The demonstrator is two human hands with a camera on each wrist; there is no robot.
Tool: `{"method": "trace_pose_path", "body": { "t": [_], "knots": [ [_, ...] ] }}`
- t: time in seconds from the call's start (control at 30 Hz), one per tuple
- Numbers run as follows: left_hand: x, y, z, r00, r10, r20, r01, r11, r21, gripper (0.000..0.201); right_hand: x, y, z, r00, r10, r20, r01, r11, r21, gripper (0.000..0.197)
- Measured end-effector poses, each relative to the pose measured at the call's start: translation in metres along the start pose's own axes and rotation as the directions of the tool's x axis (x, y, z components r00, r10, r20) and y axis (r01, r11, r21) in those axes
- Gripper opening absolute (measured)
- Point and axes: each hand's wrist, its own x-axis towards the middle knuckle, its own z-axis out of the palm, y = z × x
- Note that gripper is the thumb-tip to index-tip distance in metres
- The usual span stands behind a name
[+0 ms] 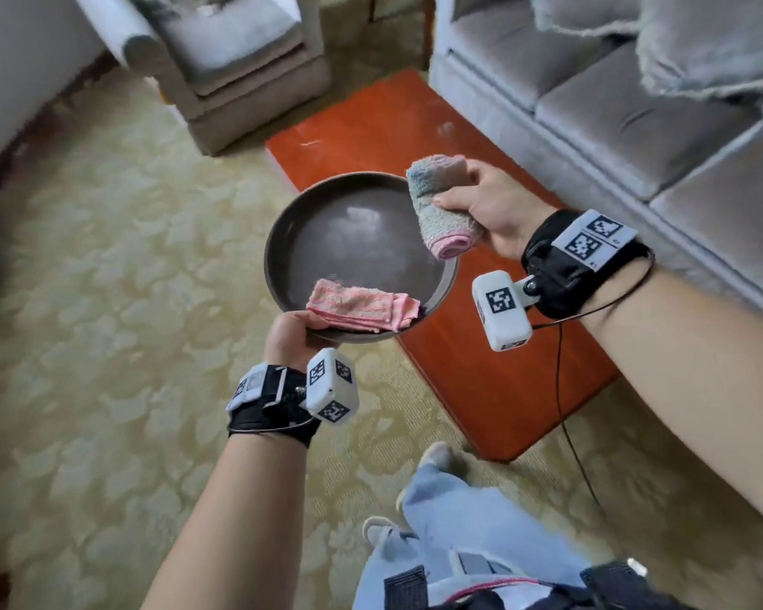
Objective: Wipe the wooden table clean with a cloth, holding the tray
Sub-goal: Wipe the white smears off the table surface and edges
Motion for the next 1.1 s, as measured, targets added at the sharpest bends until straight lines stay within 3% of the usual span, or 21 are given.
{"method": "trace_pose_path", "body": {
  "t": [0.13,0.27,0.5,0.67,0.8,0.93,1.1],
  "knots": [
    [0.054,0.018,0.028,0.998,-0.015,0.061,0.01,0.996,0.085,0.07,0.029,0.005,-0.023,0.997,0.0,-0.072,0.002,0.999,0.036,0.047],
    [0.068,0.048,0.055,0.999,-0.023,0.041,0.019,0.995,0.099,0.061,0.058,-0.003,-0.026,0.991,0.012,-0.133,-0.002,0.997,0.073,0.047],
    [0.106,0.113,0.089,0.998,-0.054,0.016,0.051,0.986,0.158,0.064,0.111,-0.027,-0.019,0.967,0.026,-0.252,0.004,0.993,0.119,0.044],
    [0.175,0.167,0.107,0.99,-0.098,0.104,0.073,0.973,0.22,0.034,0.164,-0.037,-0.004,0.935,0.055,-0.351,0.005,0.986,0.167,0.045],
    [0.248,0.224,0.127,0.969,-0.162,0.189,0.097,0.945,0.311,0.032,0.212,-0.043,0.018,0.869,0.101,-0.485,0.01,0.975,0.221,0.042],
    [0.314,0.273,0.146,0.941,-0.236,0.243,0.125,0.908,0.401,0.038,0.246,-0.039,0.045,0.763,0.192,-0.618,0.019,0.948,0.318,0.043],
    [0.364,0.288,0.156,0.921,-0.307,0.24,0.16,0.859,0.486,0.029,0.264,-0.013,0.071,0.652,0.311,-0.692,0.013,0.907,0.42,0.036]
  ]
}}
